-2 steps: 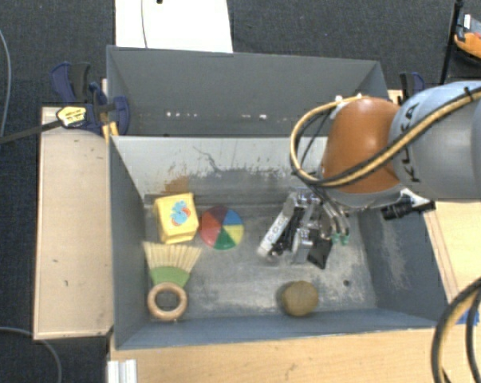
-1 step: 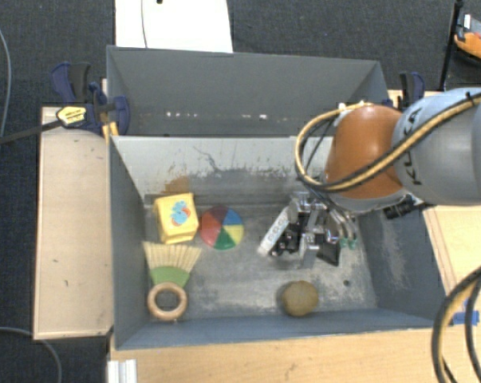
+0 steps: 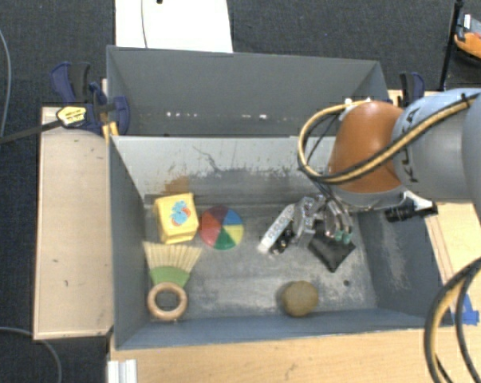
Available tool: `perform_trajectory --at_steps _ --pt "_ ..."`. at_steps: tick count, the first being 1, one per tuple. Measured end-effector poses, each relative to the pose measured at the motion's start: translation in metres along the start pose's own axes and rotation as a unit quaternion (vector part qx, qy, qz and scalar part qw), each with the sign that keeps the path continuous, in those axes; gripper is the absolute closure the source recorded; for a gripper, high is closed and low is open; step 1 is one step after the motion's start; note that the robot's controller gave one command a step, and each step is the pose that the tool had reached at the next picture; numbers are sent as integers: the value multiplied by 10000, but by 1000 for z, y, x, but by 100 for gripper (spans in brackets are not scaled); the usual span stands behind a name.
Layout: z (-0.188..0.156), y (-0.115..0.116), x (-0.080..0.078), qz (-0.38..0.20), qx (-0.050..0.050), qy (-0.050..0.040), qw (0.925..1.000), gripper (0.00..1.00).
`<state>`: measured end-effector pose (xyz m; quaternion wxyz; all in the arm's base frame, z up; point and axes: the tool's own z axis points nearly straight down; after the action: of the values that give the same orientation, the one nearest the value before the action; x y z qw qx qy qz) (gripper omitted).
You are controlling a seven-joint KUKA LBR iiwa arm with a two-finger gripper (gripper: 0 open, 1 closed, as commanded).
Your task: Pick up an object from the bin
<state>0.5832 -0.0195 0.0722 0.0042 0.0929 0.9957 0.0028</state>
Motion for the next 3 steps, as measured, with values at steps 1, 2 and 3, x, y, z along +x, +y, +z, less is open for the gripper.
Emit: perform_trajectory --at_steps 1,2,3 --pt "0 0 0 -2 1 0 10000 100" --pt "-2 0 0 -3 1 -2 10000 100" --pt "-10 0 1 -2 5 17 10000 100"
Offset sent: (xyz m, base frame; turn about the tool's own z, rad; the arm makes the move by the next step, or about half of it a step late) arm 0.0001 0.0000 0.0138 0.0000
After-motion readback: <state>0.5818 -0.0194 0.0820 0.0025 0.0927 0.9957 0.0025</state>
